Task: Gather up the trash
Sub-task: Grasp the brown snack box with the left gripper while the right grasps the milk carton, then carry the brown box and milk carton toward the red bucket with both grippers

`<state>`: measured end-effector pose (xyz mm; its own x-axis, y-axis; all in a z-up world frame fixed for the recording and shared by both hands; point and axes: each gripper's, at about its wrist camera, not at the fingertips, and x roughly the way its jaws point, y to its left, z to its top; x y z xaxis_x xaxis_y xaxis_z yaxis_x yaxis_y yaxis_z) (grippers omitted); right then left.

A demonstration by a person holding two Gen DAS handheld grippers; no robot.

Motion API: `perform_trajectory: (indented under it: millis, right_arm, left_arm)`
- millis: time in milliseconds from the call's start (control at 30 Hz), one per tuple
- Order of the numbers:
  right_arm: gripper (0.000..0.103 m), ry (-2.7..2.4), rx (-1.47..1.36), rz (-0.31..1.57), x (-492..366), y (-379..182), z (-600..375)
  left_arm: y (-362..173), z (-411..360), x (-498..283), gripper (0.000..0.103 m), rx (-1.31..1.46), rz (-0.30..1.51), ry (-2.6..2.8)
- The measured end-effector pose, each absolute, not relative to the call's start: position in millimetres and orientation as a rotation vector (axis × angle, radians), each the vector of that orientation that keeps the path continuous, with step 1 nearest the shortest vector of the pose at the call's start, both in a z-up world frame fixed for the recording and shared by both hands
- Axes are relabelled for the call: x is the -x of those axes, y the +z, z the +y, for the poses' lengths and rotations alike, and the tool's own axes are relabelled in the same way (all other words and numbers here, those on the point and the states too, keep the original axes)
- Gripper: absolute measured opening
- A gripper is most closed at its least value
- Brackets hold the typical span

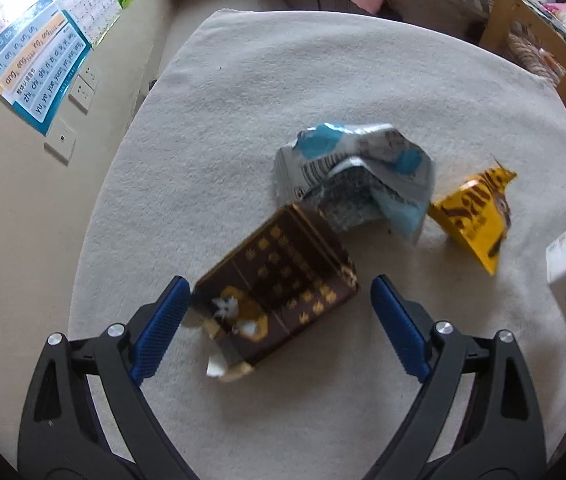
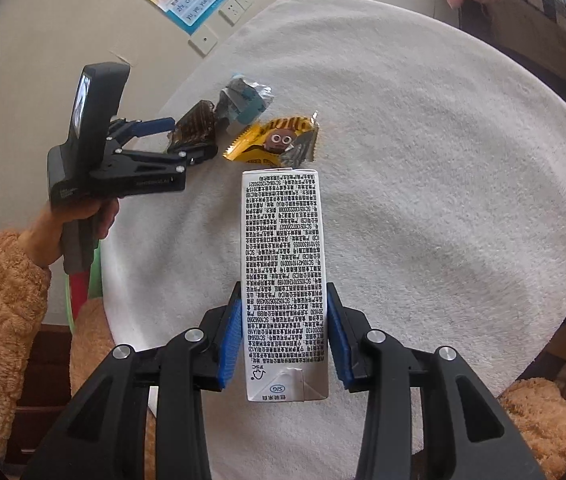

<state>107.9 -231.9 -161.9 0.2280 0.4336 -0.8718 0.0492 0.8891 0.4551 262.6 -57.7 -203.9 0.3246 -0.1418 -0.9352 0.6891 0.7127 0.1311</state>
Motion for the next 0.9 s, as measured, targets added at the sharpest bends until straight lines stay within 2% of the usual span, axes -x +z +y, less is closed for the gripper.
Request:
perform_trajectory:
  millis: [33, 167, 433, 600, 900]
  right_arm:
    - [0.038, 0.277, -0.43, 1.329, -108, -163, -231]
    - [0.038, 0.275, -0.399, 1.339, -108, -165, -226]
    - [0.04, 0.261, -0.364, 1.36, -107, -170, -218]
    - [0.053, 0.253, -0.315, 1.368, -105, -169, -209]
    - [0.064, 0.256, -0.225, 1.348, -98, -166, -189]
  left_arm:
    - [-204, -57, -265, 0.08, -0.572, 1.121, -0.567]
    - [-197, -49, -267, 0.075, -0.496, 1.133, -0.557]
    - [-175, -16, -225, 0.073, -0.294, 1.147, -0.431]
    - [-151, 7, -183, 0.073, -0.12, 1.093, -0.343]
    - [-104, 16, -119, 0.073, -0.002, 0.902, -0.224]
